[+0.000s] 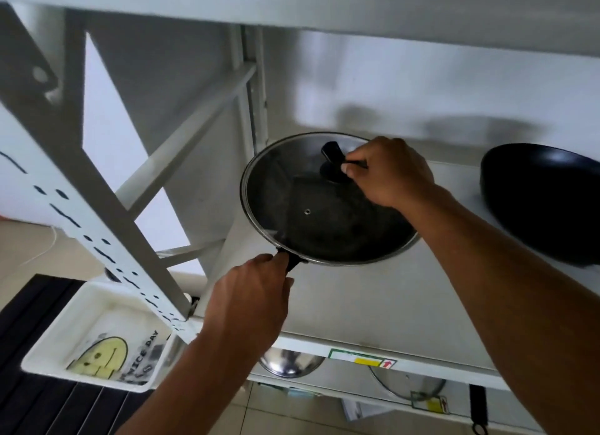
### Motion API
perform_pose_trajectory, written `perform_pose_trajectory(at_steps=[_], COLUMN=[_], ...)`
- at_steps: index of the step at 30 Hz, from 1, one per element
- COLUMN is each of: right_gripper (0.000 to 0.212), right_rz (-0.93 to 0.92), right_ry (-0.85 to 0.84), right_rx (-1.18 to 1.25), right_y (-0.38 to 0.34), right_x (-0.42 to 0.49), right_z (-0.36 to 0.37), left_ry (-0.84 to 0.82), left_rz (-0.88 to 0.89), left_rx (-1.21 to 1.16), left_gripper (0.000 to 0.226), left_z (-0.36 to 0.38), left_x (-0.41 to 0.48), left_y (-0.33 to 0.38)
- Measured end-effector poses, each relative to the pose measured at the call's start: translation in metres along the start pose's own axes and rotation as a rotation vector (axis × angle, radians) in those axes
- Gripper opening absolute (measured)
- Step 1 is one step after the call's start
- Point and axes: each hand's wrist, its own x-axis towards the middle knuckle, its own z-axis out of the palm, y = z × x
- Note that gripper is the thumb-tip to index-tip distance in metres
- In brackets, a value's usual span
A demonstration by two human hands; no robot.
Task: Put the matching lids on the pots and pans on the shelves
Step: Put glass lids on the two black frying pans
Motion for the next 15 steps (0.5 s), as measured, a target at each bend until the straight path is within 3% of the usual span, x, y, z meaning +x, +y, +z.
perform_pose_trajectory(at_steps=[15], right_gripper=[0.019], right_rz=[-0.078], right_ry=[-0.062], right_rx=[-0.011], right_y=[-0.0041], right_x=[0.0101], right_z=[0.0017], left_ry=[0.064], left_rz=[-0.026], left_rx=[-0.061], left_gripper=[0.025], left_z=[-0.0013], left_x=[-0.0048], left_y=[-0.0023])
